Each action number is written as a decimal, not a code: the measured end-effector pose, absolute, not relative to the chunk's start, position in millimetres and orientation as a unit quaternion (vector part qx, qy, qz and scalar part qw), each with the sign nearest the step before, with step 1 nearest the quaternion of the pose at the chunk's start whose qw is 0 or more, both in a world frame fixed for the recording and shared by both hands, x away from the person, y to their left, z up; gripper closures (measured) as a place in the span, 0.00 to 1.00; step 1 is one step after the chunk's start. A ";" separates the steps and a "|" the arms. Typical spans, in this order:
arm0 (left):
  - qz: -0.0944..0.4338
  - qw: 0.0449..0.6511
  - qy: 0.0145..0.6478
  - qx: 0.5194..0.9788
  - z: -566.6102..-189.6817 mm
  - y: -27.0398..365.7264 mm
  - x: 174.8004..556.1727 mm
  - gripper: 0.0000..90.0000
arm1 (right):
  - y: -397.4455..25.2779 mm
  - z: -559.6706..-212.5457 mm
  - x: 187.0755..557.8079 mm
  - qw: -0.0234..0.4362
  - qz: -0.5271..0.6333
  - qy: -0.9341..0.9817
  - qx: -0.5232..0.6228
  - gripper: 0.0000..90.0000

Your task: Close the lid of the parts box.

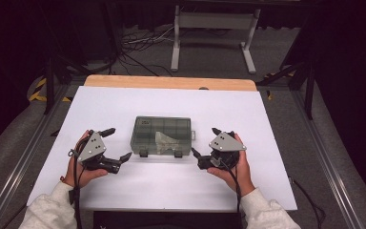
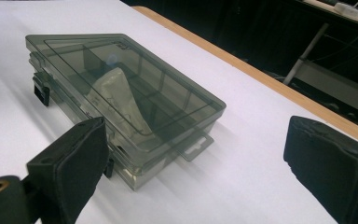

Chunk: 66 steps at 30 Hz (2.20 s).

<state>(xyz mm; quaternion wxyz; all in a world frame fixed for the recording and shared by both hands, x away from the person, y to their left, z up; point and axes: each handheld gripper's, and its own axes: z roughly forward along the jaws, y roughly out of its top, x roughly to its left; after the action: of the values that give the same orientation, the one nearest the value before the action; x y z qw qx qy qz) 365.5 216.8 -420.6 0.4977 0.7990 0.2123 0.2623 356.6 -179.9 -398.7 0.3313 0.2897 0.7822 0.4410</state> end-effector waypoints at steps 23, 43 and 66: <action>0.256 0.490 0.225 0.802 -429.5 236.3 348.3 0.04 | -213.9 -402.8 331.8 0.353 0.425 0.775 0.307 0.08; 0.246 0.481 0.232 0.809 -439.4 247.9 339.5 0.04 | -231.9 -419.8 318.9 0.347 0.419 0.778 0.315 0.08; 0.228 0.465 0.249 0.819 -454.5 258.7 326.0 0.04 | -256.4 -438.5 299.0 0.343 0.406 0.784 0.321 0.07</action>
<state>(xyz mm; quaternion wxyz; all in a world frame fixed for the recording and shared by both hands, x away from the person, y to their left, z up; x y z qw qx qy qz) 326.0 258.7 -454.5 0.4646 0.8187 0.2492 0.2275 299.0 -256.4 -438.5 0.3430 0.3209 0.7838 0.4062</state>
